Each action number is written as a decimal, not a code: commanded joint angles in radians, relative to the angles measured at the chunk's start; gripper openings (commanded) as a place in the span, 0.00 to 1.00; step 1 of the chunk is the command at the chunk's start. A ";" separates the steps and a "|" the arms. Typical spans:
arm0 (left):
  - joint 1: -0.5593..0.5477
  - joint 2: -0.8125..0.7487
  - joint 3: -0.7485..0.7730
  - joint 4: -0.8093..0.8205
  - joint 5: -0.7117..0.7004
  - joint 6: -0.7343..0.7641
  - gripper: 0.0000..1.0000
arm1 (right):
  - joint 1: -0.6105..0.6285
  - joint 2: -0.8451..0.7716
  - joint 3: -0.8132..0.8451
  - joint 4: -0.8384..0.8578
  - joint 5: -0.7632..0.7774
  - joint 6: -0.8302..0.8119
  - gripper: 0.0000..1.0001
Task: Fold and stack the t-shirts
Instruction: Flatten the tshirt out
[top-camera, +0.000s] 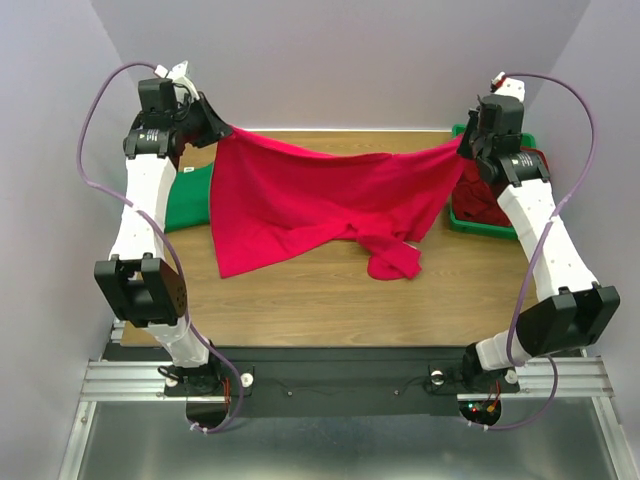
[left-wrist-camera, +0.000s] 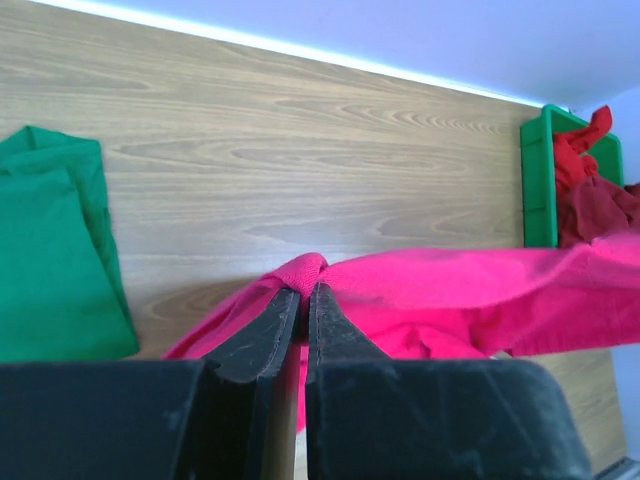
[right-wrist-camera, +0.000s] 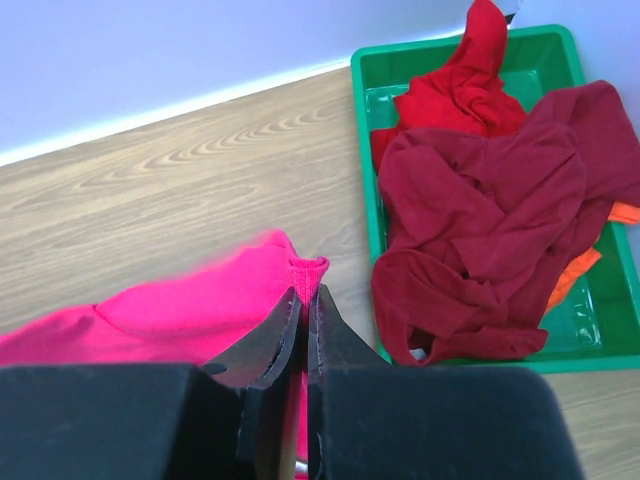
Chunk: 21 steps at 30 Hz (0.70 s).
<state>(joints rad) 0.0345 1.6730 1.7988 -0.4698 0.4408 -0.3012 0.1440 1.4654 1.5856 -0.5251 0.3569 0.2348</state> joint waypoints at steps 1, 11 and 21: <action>0.004 -0.047 -0.018 0.009 0.047 -0.013 0.00 | -0.009 -0.013 0.057 0.007 0.004 -0.031 0.00; 0.027 -0.241 -0.049 0.124 0.088 -0.151 0.00 | -0.007 -0.132 0.252 0.031 0.036 -0.156 0.00; 0.035 -0.398 0.057 0.185 0.073 -0.179 0.00 | -0.007 -0.238 0.415 0.102 -0.065 -0.324 0.00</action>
<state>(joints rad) 0.0631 1.3300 1.8008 -0.3595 0.5140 -0.4885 0.1436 1.2671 1.9633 -0.5156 0.3435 -0.0032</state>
